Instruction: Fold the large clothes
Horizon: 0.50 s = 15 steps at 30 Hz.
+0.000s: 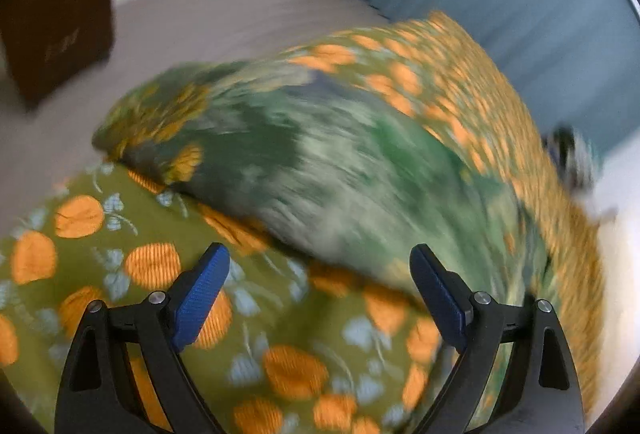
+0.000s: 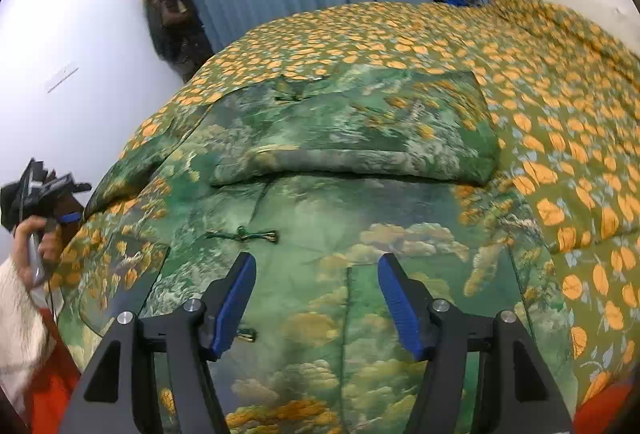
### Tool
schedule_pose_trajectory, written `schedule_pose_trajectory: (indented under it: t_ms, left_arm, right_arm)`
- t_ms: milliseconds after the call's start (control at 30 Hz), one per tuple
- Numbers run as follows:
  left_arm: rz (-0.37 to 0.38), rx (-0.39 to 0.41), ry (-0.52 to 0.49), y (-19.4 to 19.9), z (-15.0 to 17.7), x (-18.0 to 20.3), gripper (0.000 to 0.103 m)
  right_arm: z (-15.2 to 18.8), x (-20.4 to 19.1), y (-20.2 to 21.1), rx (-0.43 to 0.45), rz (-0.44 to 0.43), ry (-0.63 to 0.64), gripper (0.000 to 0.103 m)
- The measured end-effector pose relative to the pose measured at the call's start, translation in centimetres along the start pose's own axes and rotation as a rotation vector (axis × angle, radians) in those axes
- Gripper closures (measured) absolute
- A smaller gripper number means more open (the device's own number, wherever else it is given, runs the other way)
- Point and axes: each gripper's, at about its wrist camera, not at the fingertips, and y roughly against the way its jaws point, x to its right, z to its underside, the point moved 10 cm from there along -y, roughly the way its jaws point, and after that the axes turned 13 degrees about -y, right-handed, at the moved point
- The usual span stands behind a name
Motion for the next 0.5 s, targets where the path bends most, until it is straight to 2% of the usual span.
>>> schedule_pose_trajectory:
  t_ms: [100,167,200,267,300,333,400,500]
  left_arm:
    - [0.029,0.007,0.136,-2.3,-1.0,-1.9,0.013]
    - [0.036,0.048,0.201,-3.0,-2.3,-2.9,0.017]
    - [0.041,0.073,0.241,-3.3,-3.0,-3.4,0.027]
    - [0.064,0.086,0.310,-3.6,-3.4,-4.3,0.057]
    - [0.067,0.089,0.327,-3.6,-3.5,-4.6,0.080]
    - [0.075,0.093,0.328,-3.4,-3.6,-4.7,0.085]
    - [0.037,0.106,0.252,-2.3,-4.1,-3.7,0.089]
    - [-0.093,0.171,-0.009,1.1,-6.4,0.6,0.090]
  right_arm:
    - [0.9,-0.8,-0.1,-0.022,-0.009,-0.004,0.038]
    - [1.4,-1.1,-0.2,-0.037,-0.014,0.001,0.038]
    - [1.7,-1.2,-0.3,-0.040,-0.013,0.004,0.038]
    - [2.1,-1.3,-0.6,-0.048,-0.012,0.011,0.038]
    - [2.2,-1.4,-0.7,-0.051,-0.012,0.013,0.038]
    - [2.3,-1.5,-0.8,-0.050,-0.014,0.012,0.038]
    - [2.1,-1.7,-0.8,-0.042,-0.023,0.006,0.038]
    - [1.6,-2.2,-0.5,-0.015,-0.046,0.008,0.038]
